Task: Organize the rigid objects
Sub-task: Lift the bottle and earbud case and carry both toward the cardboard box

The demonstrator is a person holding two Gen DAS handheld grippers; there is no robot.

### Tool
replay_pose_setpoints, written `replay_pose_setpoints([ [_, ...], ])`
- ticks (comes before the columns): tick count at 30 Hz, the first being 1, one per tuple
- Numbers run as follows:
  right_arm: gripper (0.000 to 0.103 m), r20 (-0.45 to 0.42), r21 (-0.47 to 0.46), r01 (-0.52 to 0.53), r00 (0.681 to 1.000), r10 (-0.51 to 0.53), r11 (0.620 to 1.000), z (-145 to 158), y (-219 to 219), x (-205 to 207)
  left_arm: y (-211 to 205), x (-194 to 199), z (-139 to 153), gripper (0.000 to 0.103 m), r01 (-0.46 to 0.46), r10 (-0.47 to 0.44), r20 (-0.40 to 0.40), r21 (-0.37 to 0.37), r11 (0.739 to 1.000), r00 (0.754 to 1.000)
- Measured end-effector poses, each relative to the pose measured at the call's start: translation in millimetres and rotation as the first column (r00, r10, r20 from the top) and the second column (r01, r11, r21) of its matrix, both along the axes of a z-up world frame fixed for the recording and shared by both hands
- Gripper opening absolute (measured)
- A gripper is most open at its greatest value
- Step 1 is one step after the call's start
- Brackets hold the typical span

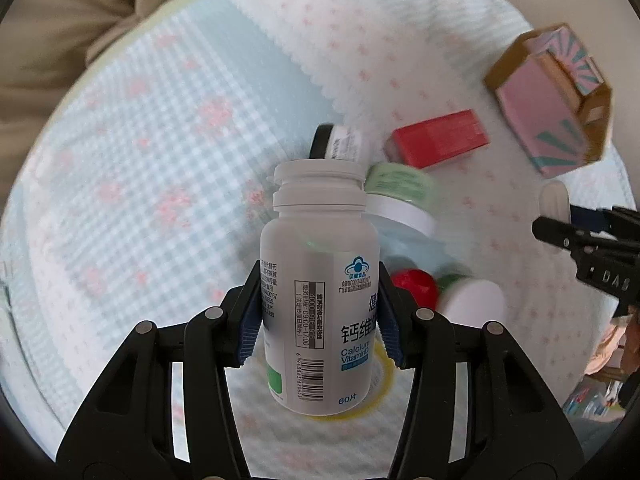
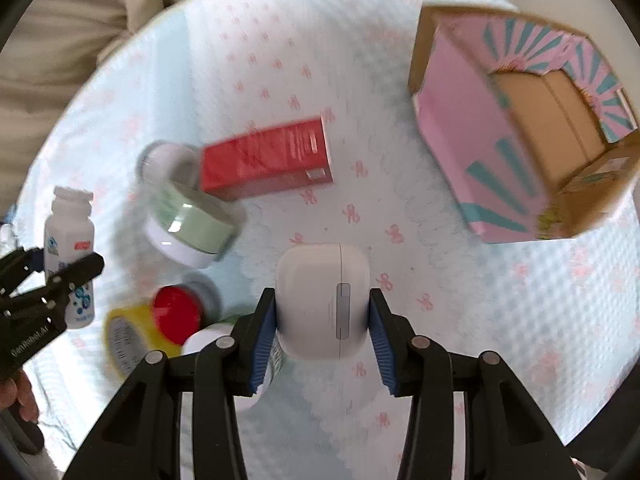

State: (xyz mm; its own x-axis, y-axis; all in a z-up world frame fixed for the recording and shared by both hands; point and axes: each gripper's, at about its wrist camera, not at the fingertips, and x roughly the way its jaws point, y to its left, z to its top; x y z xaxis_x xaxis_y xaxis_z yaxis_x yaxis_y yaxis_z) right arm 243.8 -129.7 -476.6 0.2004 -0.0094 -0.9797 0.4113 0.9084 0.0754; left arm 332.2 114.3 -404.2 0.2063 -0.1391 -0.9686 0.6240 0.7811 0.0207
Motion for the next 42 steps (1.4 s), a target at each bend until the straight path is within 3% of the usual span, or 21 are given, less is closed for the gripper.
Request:
replay_pose_setpoints([
  [11,0.041,0.144,0.069,-0.059,0.988,0.048,0.996,136,-8,-43,-17,-65,130,0.046,0.021,-0.006,0.105,-0.146,0.989,0.994],
  [16,0.041,0.209,0.017,-0.086,0.975,0.081,0.996,191,-33,-57,-42,-85,165,0.046,0.033,-0.005,0.127,-0.218,0.975,0.992],
  [23,0.041,0.263,-0.023,-0.093,0.960,0.096,0.995,240,-93,-75,-115,-116,195,0.046,0.068,-0.026,0.159,-0.264,0.962,0.987],
  [32,0.041,0.232,-0.054,-0.182,0.954,0.190,0.982,246,-199,-71,-238,-136,192,0.046,-0.014,0.056,0.130,-0.305,0.952,0.990],
  [42,0.041,0.100,-0.010,-0.288,0.953,0.287,0.958,173,-315,-17,-359,-109,121,0.046,-0.084,0.095,0.029,-0.264,0.961,0.995],
])
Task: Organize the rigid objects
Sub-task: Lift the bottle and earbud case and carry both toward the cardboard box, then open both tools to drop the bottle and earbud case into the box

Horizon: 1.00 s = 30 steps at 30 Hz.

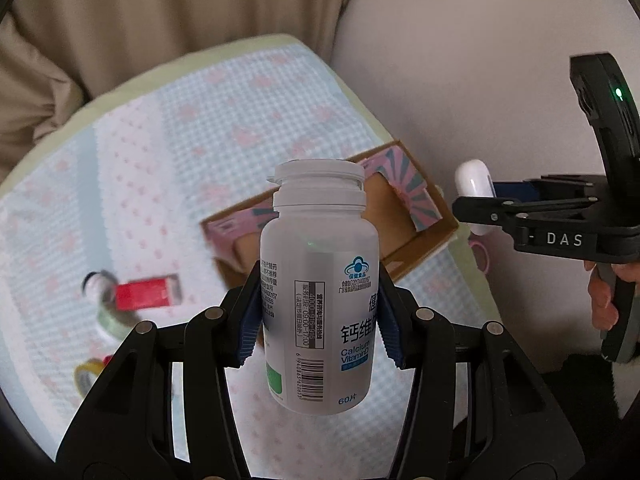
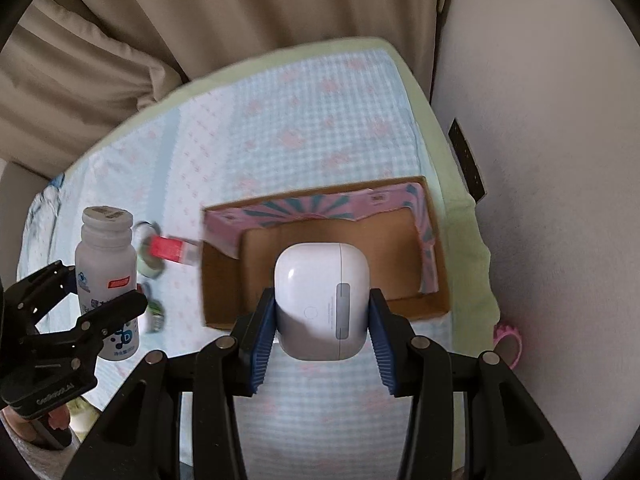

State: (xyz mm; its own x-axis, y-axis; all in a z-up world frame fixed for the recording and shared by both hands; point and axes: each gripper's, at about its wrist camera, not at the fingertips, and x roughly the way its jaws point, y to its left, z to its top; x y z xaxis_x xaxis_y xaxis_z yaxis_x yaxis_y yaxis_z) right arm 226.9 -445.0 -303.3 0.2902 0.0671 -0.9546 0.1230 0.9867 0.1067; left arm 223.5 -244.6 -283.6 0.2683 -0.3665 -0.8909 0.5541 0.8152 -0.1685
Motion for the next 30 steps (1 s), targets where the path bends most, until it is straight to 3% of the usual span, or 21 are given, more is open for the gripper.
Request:
replay_pose_setpoints([
  [5,0.041,-0.071,0.054,0.000,0.997,0.004,0.999,-47,-34,26,-38,29,-53,0.046,0.005,-0.002,-0.091,0.031,0.999,0.996],
  [14,0.041,-0.168,0.142,0.007,0.986,0.017,0.990,-137,-55,62,-77,67,-153,0.046,0.069,-0.032,-0.211,0.173,0.983,0.977],
  [19,0.041,-0.198,0.100,-0.059,0.977,0.078,0.993,-174,-45,70,-84,69,-199,0.046,0.114,-0.050,-0.243,0.255,0.960,0.969],
  [25,0.041,-0.194,0.046,-0.166,0.966,0.171,0.985,-189,-29,66,-84,63,-208,0.046,0.133,-0.066,-0.238,0.278,0.951,0.969],
  [29,0.041,-0.171,0.028,-0.183,0.968,0.186,0.983,-185,-28,66,-92,58,-196,0.047,0.148,-0.098,-0.166,0.323,0.935,0.981],
  [30,0.041,-0.161,0.013,-0.195,0.968,0.195,0.981,-183,-28,66,-93,56,-191,0.065,0.153,-0.112,-0.140,0.336,0.929,0.984],
])
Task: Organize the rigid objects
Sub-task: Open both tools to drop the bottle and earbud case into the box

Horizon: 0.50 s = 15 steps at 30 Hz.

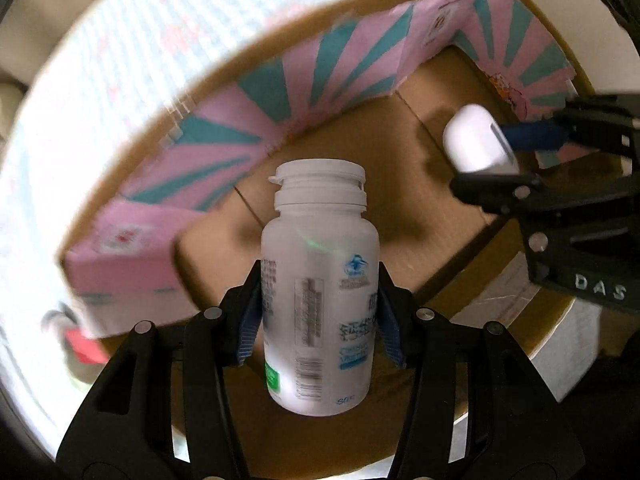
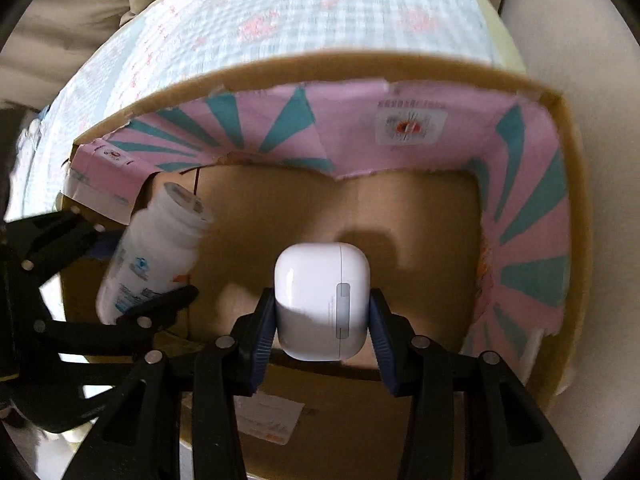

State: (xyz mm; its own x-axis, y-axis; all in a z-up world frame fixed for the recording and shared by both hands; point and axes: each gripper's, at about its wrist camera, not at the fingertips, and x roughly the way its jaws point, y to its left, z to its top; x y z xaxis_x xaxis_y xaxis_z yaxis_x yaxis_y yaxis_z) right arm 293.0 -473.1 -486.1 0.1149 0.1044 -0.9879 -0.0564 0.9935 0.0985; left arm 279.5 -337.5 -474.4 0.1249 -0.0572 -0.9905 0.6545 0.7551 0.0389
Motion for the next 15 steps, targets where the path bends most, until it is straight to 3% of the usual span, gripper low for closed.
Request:
replay_pose_setpoints([
  [1,0.051,0.010,-0.020,-0.011,1.000,0.011,1.000,3,0,0,-1,-2,5,0.103,0.013,-0.013,0.014,-0.007,1.000,1.000],
  [2,0.073,0.003,-0.029,-0.010,1.000,0.010,1.000,4,-1,-1,0,-5,13,0.101,0.024,-0.024,0.021,-0.032,0.999,1.000],
  [5,0.100,-0.028,0.102,0.026,0.999,-0.024,0.994,8,-4,-3,2,-10,20,0.103,0.036,-0.035,0.034,-0.029,0.999,0.999],
  [15,0.103,-0.036,0.109,0.068,0.997,-0.065,0.992,17,7,-12,15,-3,37,0.102,0.029,-0.028,0.037,-0.047,0.998,0.999],
])
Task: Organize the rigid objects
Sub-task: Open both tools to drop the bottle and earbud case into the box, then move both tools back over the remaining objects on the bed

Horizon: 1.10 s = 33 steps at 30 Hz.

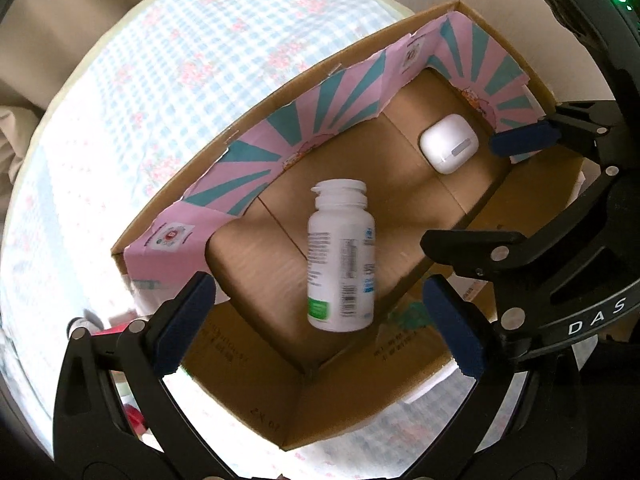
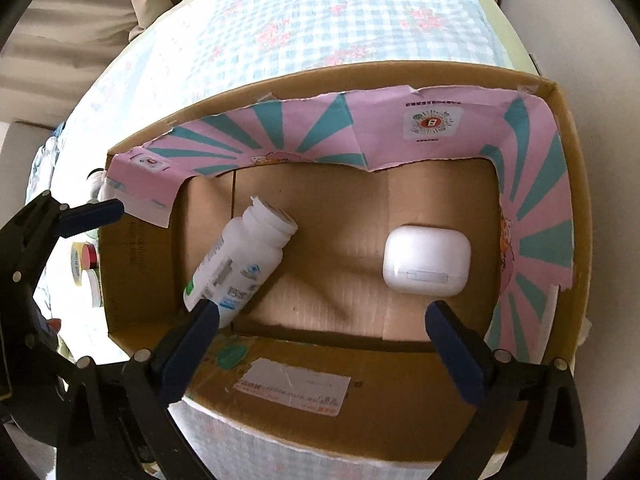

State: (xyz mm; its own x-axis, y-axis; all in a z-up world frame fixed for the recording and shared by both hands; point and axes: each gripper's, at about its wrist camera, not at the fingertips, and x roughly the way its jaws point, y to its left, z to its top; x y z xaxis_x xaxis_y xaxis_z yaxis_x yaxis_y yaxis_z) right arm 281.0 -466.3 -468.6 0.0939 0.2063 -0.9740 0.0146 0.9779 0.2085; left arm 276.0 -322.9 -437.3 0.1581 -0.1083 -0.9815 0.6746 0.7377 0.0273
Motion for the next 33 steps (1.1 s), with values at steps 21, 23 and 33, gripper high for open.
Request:
replay_pose_setpoints([
  [21,0.103,0.104,-0.100,0.037,0.994,-0.027,0.994,110,3,-42,73,-45,125,0.103,-0.111,0.121,0.058,-0.148,0.983,0.991],
  [23,0.103,0.132,-0.125,0.043,0.991,-0.026,0.991,130,11,-52,87,-55,147,0.103,-0.134,0.151,0.087,-0.175,0.975,0.985],
  [33,0.103,0.309,-0.248,0.001,0.948,0.078,0.969,207,93,-84,203,-109,223,0.103,-0.264,0.325,0.202,-0.278,0.924,0.924],
])
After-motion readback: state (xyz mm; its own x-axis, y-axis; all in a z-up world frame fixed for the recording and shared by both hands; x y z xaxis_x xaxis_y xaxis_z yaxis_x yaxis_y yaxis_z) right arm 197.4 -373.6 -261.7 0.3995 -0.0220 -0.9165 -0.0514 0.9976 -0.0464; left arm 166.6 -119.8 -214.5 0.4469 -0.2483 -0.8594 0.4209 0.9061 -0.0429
